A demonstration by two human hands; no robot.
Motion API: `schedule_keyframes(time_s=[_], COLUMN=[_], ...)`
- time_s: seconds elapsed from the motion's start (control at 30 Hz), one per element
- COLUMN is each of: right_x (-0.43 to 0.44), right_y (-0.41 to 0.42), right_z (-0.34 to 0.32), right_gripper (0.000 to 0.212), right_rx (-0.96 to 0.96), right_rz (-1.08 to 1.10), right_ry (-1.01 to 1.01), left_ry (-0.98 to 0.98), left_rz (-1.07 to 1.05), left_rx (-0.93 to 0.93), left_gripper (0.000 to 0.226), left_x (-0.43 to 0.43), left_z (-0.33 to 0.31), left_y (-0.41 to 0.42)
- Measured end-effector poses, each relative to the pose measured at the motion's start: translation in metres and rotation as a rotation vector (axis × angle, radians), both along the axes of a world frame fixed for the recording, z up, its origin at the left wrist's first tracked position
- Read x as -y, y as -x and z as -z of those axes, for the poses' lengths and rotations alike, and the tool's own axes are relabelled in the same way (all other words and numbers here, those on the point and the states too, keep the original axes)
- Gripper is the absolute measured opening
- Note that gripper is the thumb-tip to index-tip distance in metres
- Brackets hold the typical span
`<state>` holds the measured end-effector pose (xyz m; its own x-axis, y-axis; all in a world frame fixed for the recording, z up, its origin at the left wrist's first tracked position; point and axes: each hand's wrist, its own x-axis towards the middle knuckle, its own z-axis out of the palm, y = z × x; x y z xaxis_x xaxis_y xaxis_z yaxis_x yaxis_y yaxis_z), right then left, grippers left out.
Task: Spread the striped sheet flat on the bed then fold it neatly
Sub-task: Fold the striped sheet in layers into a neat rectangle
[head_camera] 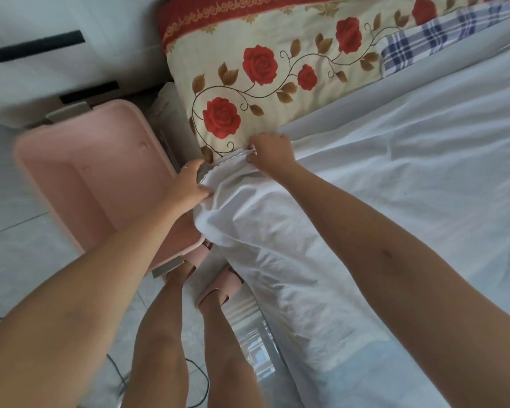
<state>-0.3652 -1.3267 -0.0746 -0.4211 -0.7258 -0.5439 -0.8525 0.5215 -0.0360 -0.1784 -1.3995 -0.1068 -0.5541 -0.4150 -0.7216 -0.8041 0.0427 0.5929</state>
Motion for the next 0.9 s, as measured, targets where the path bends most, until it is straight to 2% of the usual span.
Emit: schedule_keyframes(time_s=[0.13, 0.3, 0.43, 0.5, 0.57, 0.63, 0.7, 0.77, 0.83, 0.9], right_x=[-0.003, -0.003, 0.0, -0.002, -0.009, -0.022, -0.04, -0.063, -0.092, -0.123], right_y=[0.0, 0.001, -0.001, -0.006, -0.017, -0.037, -0.066, -0.101, -0.137, -0.169], right_z=[0.005, 0.007, 0.008, 0.01, 0.014, 0.007, -0.012, -0.043, -0.079, -0.106], right_gripper=[0.032, 0.034, 0.034, 0.032, 0.027, 0.027, 0.027, 0.019, 0.014, 0.036], right_rx=[-0.009, 0.006, 0.008, -0.002, -0.089, -0.212, -0.211, -0.033, 0.265, 0.518], right_rz=[0.023, 0.112, 0.135, 0.169, 0.197, 0.244, 0.303, 0.437, 0.743, 1.131], right_ry=[0.042, 0.037, -0.009, 0.004, 0.135, 0.403, 0.638, 0.719, 0.673, 0.561], left_ry=[-0.037, -0.031, -0.059, 0.001, 0.072, 0.05, 0.051, 0.015, -0.099, -0.29], left_rz=[0.027, 0.098, 0.296, 0.384, 0.43, 0.445, 0.436, 0.355, 0.246, 0.142], left_rx=[-0.024, 0.018, 0.196, 0.211, 0.179, 0.15, 0.106, 0.053, 0.006, -0.024], left_gripper=[0.076, 0.03, 0.028, 0.026, 0.03, 0.039, 0.044, 0.044, 0.037, 0.016], left_x=[0.0, 0.009, 0.017, 0.02, 0.02, 0.011, -0.003, -0.019, -0.035, -0.05], left_z=[0.005, -0.001, -0.006, -0.012, -0.024, -0.045, -0.069, -0.098, -0.132, -0.166], left_y=[0.006, 0.01, -0.004, -0.012, -0.017, -0.02, -0.021, -0.024, -0.026, -0.026])
